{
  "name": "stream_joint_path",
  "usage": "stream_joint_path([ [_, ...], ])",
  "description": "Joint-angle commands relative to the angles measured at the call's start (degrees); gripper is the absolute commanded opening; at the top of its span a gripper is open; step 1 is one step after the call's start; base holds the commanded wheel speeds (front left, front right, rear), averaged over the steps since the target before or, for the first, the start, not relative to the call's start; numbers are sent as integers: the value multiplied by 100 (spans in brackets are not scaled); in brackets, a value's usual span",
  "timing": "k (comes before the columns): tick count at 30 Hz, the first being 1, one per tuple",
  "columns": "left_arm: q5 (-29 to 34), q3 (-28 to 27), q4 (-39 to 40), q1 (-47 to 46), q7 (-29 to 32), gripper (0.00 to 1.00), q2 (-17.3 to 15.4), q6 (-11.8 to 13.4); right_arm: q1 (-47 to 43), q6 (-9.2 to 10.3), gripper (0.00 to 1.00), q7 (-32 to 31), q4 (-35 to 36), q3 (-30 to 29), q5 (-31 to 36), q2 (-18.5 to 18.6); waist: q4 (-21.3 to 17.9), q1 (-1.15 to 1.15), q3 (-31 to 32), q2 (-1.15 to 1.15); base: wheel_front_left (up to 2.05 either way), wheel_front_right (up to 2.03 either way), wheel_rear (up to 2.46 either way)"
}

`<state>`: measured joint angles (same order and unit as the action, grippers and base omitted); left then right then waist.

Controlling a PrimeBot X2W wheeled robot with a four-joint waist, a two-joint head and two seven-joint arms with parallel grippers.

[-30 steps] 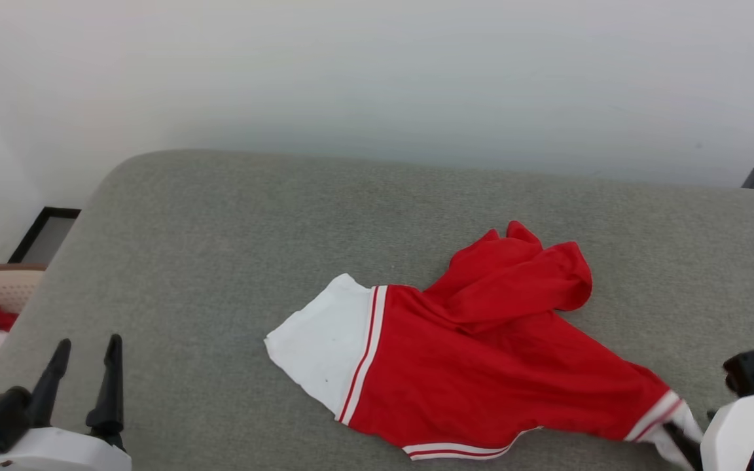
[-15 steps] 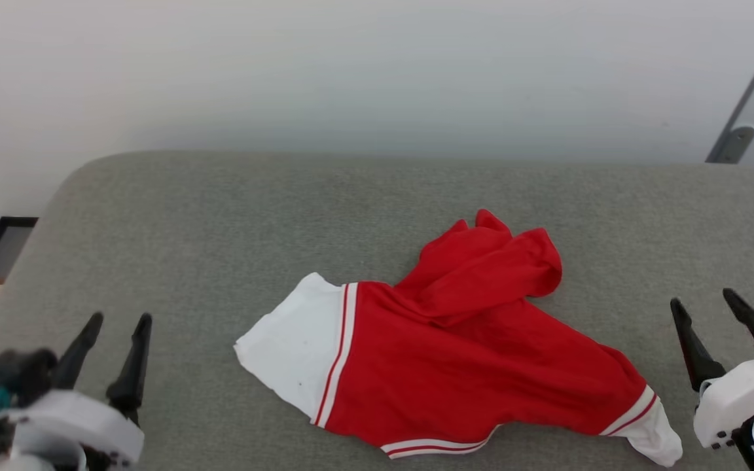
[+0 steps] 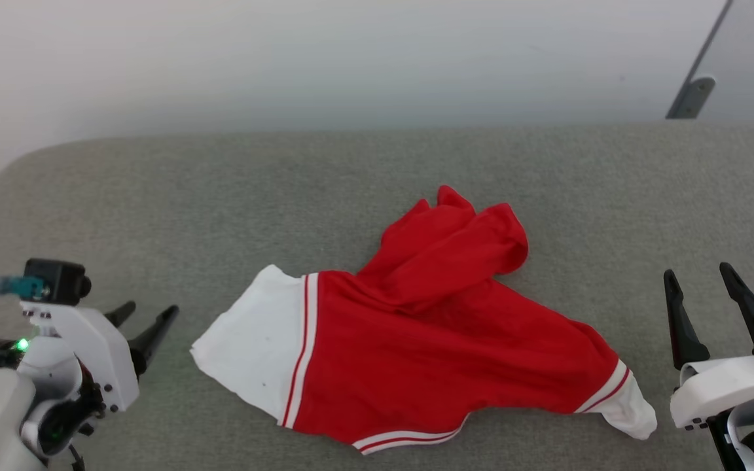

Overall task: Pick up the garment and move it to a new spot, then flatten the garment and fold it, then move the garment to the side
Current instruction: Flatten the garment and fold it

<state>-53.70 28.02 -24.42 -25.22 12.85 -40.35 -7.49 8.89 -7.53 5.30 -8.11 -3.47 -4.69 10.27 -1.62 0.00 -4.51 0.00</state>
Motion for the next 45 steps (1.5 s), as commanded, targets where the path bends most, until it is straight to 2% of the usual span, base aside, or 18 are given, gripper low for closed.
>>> stream_joint_path([
  [1,-171,133,-154,-163,307,100,-32,1,74,8,100,3,0,6,49,-25,-161,0,-163,0,0,0,0],
  [13,-743,1000,-1071,-1033,2021,100,-92,1,247,8,100,-96,50,63,100,-78,-448,0,-523,0,0,0,0],
  [23,-1090,1289,-1726,-1280,2613,100,247,1,246,8,100,-153,72,4,129,-170,-511,0,-683,0,0,0,0],
  [24,-1124,1334,-1766,-1276,2699,76,302,1,246,8,100,-164,70,-8,136,-169,-511,0,-686,0,0,0,0],
  [26,-1264,1363,-1845,-1269,2930,12,426,-2,238,8,100,-193,87,-25,140,-166,-507,0,-683,0,0,0,0],
  [27,-1275,1396,-1867,-1288,2988,0,459,-2,233,8,100,-222,102,-37,146,-162,-505,0,-681,0,0,0,0],
  [32,-1286,1392,-1997,-1440,2975,0,474,12,158,8,100,-570,86,51,22,-116,-510,0,-673,0,0,0,0],
  [35,-1165,1429,-2071,-1522,2943,0,396,61,35,8,100,-984,108,251,-226,-30,-512,0,-679,0,0,0,0],
  [45,-1031,1421,-2145,-1589,2816,0,148,130,-401,8,100,-2642,493,967,-1556,553,-457,0,-713,0,0,0,0],
])
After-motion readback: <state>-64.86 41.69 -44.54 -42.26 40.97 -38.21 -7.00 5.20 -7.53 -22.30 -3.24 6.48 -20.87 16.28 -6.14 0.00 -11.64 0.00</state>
